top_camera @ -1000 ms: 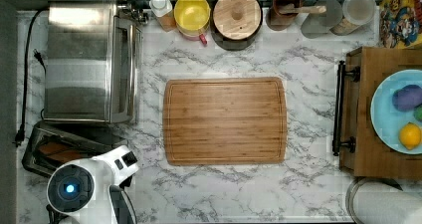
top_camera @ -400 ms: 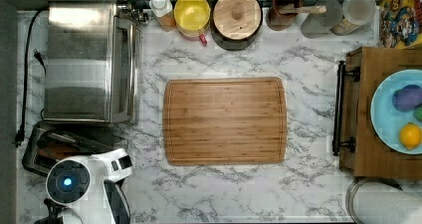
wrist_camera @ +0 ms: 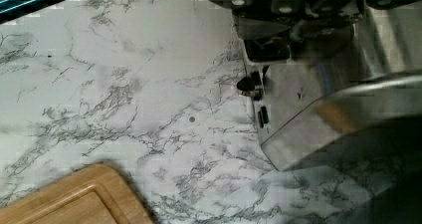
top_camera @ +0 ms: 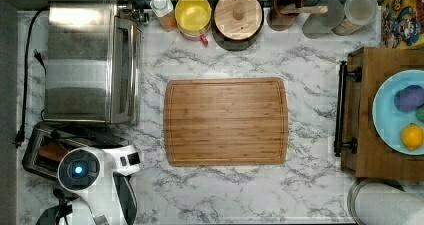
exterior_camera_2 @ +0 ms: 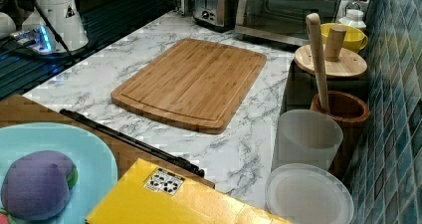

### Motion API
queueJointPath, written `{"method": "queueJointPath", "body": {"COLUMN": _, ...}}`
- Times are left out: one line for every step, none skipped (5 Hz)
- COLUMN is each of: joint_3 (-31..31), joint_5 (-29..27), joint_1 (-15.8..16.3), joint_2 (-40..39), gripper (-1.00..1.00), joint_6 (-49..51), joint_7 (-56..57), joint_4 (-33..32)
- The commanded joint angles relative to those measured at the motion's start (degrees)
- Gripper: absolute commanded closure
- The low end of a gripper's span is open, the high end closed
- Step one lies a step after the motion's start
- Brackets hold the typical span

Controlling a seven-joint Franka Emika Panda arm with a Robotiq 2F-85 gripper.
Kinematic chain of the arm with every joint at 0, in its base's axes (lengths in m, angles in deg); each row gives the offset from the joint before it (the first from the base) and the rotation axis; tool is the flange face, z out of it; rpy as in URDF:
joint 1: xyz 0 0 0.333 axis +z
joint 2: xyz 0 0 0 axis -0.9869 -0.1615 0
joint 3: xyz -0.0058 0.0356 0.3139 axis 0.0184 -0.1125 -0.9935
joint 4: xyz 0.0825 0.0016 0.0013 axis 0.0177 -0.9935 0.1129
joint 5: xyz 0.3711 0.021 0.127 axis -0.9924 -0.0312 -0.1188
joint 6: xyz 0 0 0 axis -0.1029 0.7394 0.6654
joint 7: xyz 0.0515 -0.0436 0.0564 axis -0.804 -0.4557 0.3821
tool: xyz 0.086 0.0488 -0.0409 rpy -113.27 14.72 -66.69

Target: Turn on the toaster.

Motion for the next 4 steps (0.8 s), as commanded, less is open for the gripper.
{"method": "queueJointPath", "body": {"joint_3": 0.5, "joint_5": 2.7, "joint_1": 2.3, "joint_2": -0.3, "gripper": 1.0, "joint_6": -2.9, "joint_7": 1.3, "joint_4": -0.8}}
{"method": "queueJointPath", "body": {"joint_3": -0.9, "joint_5": -0.8, "joint_1": 1.9, "joint_2": -0.2, "gripper": 1.0, "joint_6": -3.1, "joint_7": 5.0, "joint_4": -0.9}}
{"method": "queueJointPath", "body": {"joint_3": -1.8, "joint_5": 1.2, "joint_1": 2.1, "joint_2": -1.3, "gripper": 1.0, "joint_6": -3.3, "joint_7": 3.7, "joint_4": -0.9}}
{"method": "queueJointPath", "body": {"joint_3": -2.8, "joint_5": 3.7, "joint_1": 2.6, "joint_2": -4.6, "gripper": 1.0, "joint_6": -2.7, "joint_7": 3.2, "joint_4": -1.3}}
